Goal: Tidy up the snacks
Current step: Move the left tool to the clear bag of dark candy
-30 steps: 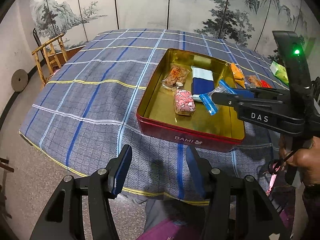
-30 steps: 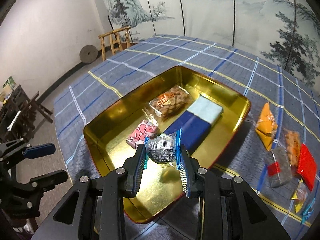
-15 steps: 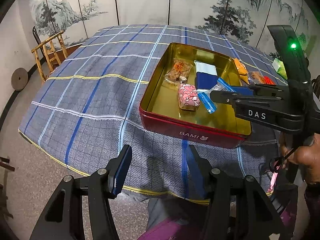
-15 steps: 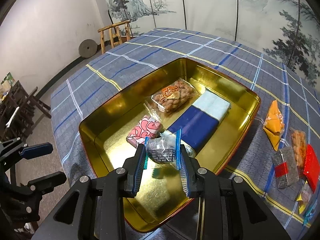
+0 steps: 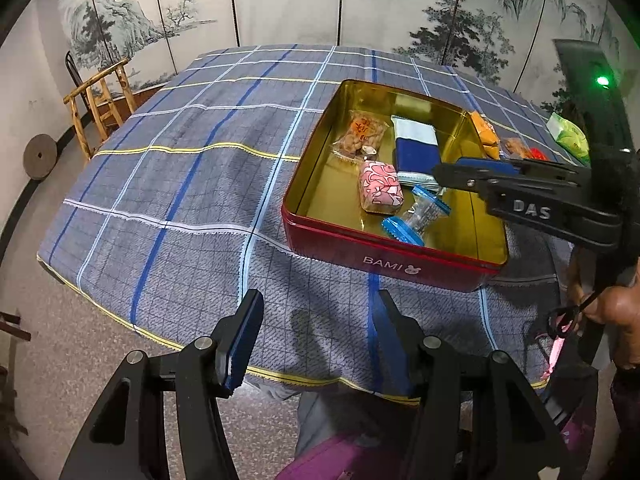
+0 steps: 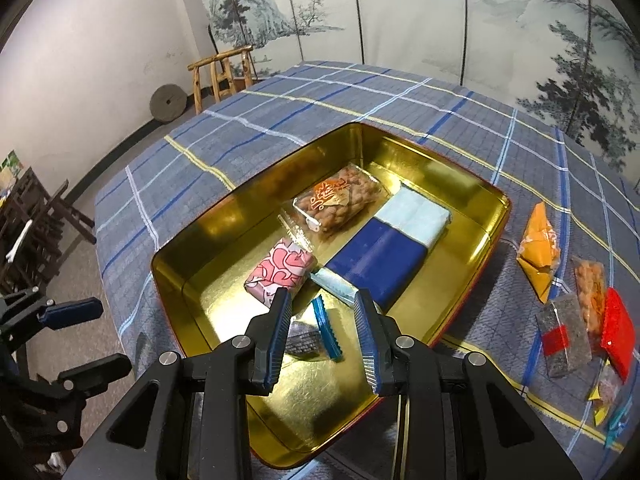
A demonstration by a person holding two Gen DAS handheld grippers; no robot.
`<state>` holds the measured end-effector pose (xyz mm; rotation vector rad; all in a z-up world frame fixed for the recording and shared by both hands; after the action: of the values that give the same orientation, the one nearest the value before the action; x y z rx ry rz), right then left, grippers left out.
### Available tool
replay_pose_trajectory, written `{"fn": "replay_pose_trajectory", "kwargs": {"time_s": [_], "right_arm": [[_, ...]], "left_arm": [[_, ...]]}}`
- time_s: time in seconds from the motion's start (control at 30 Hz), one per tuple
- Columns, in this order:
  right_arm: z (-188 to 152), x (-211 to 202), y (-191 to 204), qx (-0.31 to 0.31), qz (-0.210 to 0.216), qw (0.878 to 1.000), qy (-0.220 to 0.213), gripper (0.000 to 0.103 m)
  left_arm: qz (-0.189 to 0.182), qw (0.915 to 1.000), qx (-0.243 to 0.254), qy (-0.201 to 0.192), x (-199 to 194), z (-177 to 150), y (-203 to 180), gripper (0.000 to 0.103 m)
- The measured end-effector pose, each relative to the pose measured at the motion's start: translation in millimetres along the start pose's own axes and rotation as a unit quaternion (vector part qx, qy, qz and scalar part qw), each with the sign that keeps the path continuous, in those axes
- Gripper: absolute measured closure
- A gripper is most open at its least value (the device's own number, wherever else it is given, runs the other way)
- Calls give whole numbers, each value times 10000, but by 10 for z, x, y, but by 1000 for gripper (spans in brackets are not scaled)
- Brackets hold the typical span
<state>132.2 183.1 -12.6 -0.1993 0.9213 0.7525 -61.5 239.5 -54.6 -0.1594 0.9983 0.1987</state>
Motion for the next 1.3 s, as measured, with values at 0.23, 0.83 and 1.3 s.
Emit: {"fn": "replay_pose_trajectory", "kwargs": {"time_s": [0.23, 0.83, 1.3], "right_arm": [[-335, -404, -276, 247, -56, 9989, -393, 69], [-1888, -1502, -2615, 1778, -2262, 9568, -426, 53], [-2034, -1584, -2814, 2060, -1636, 9602, -935, 40]], "left_arm": [[-23, 9999, 149, -77, -83, 27, -79, 47], [-1374, 9867, 861, 87, -94, 900, -1885, 31], [-836, 9887, 76, 1239, 1406, 1535, -2575, 37]]}}
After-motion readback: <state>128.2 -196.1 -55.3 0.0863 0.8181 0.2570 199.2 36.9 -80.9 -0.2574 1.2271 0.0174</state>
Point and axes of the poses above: each gripper's, at about its wrist camera, not at the fingertips, and x roughly the way its jaws point, y to its left, z to its top, the point moved 4 cm from there along x, roughly the way its jaws point, and after that the axes turned 2 degrees about -z, right-handed, at the moved point
